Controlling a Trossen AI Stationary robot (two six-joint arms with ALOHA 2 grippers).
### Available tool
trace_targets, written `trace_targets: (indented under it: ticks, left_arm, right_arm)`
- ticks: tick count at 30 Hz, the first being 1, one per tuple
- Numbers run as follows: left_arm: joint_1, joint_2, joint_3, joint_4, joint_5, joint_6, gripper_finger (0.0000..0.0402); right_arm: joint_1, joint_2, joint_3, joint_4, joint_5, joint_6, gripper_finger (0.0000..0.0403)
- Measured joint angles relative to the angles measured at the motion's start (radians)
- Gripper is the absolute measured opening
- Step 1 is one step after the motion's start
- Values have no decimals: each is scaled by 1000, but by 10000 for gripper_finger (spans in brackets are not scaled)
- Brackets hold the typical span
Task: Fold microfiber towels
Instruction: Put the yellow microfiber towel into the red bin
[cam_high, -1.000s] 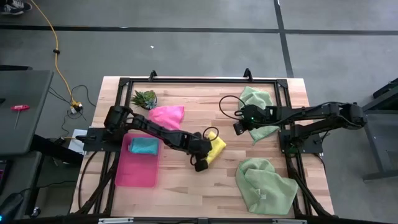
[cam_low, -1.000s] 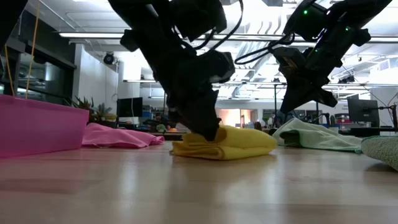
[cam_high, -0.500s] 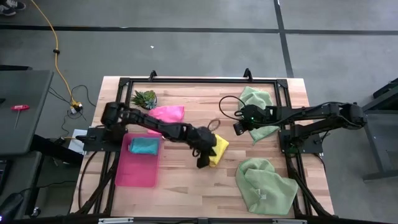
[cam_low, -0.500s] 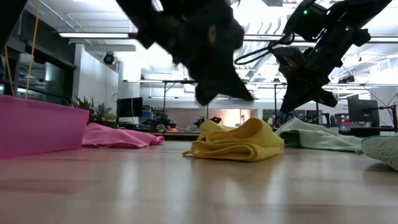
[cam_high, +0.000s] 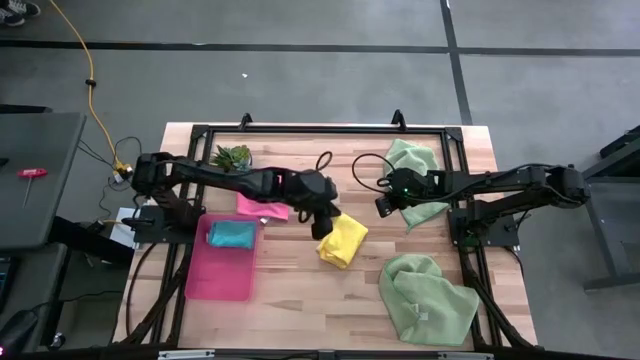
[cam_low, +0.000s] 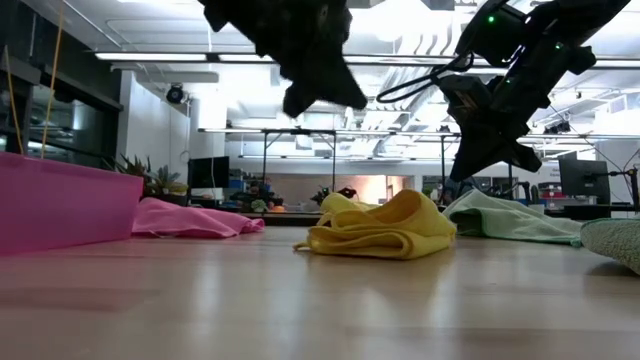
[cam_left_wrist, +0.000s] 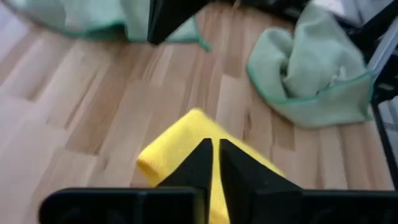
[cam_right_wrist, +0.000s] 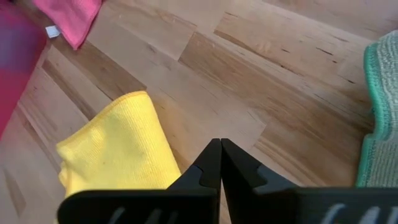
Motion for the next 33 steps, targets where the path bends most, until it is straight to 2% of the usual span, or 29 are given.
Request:
trace_targets:
  ticks: [4, 11, 15, 18, 24, 33]
  left_arm:
    - [-2, 43, -2, -64, 1, -48, 79]
    - [-16, 143, 0, -51, 15, -208, 208]
    - [-27, 209, 0, -41, 27, -266, 260]
    - [-31, 255, 0, -33, 7, -338, 273]
    - [-33, 312, 4, -3, 4, -457, 272]
    - [-51, 313, 3, 21, 49, -474, 271]
  right_arm:
    - [0, 0, 0, -1, 12, 0, 2]
    - [0, 0, 0, -1, 25, 0, 2]
    - [0, 0, 0, -4, 25, 0, 2]
    - [0, 0, 0, -4, 25, 0, 2]
    - [0, 0, 0, -5, 25, 0, 2]
    - [0, 0, 0, -5, 25, 0, 2]
